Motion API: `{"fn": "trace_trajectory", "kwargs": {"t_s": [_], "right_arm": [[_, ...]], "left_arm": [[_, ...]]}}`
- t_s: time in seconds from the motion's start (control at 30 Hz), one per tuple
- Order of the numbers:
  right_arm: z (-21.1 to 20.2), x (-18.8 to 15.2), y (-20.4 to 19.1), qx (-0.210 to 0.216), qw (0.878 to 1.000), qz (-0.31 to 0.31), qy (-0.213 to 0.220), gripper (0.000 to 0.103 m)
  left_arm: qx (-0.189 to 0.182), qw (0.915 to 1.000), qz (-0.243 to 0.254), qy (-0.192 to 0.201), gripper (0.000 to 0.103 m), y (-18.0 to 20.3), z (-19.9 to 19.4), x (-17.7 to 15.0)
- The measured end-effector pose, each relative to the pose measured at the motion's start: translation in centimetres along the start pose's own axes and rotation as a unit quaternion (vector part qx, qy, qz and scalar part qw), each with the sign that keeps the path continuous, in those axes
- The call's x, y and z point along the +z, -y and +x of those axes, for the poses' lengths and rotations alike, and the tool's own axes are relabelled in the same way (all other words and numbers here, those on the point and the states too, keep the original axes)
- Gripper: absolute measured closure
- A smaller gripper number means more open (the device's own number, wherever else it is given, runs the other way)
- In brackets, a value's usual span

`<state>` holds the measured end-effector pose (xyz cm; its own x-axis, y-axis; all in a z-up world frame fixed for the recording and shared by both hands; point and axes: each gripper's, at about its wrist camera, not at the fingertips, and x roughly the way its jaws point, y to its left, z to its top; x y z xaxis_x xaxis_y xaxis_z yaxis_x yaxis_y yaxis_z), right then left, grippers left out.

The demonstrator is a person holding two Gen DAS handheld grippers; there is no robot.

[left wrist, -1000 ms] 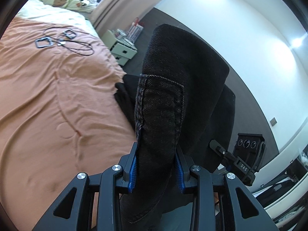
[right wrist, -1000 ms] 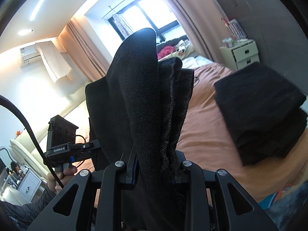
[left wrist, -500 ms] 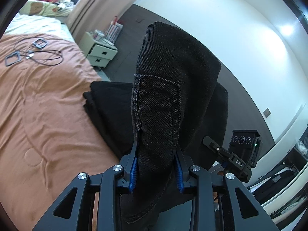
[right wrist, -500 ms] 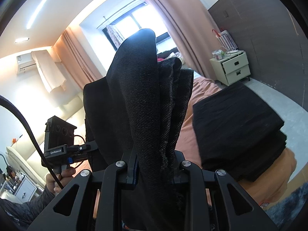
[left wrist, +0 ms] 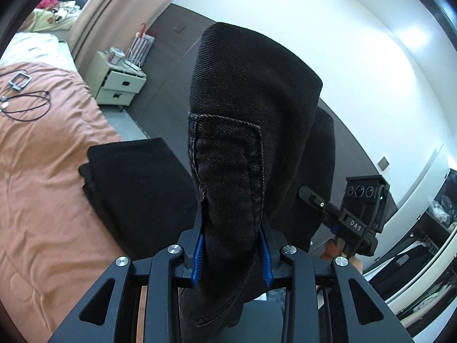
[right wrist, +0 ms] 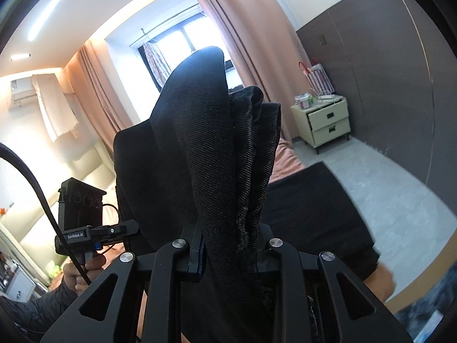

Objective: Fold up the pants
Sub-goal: 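Lift the folded pants with both tools and carry them toward the clothes stack, then lower the pants onto the black clothes stack and open both tools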

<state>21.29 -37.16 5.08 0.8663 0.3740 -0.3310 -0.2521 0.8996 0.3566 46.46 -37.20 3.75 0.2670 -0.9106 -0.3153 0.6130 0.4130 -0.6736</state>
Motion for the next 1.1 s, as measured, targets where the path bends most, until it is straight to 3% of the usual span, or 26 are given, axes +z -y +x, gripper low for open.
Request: {"fn": "trace_trajectory", "kwargs": {"t_s": [0.4, 0.97, 1.03, 1.1], "right_arm": [[0.7, 1.6, -1.9, -0.043, 0.998, -0.025, -0.027, 0.083], [8.7, 0.9, -2.4, -0.08, 0.993, 0.004, -0.087, 0.084], [9.8, 0.6, -2.4, -0.123, 0.987, -0.01, -0.105, 0.08], [10.7, 0.6, -1.9, -0.169, 0.978, -0.01, -0.123, 0.055]], "left_arm": [[-0.028, 0.9993, -0.024, -0.007, 0.069, -3.1, 5.5, 2.8], [-0.008, 0.9961, -0.084, -0.024, 0.069, -13.3, 11.2, 4.7], [0.002, 0.9952, -0.093, -0.03, 0.069, -14.4, 12.1, 4.8], [0.034, 0.9915, -0.111, -0.06, 0.066, -15.8, 13.6, 4.2]]}}
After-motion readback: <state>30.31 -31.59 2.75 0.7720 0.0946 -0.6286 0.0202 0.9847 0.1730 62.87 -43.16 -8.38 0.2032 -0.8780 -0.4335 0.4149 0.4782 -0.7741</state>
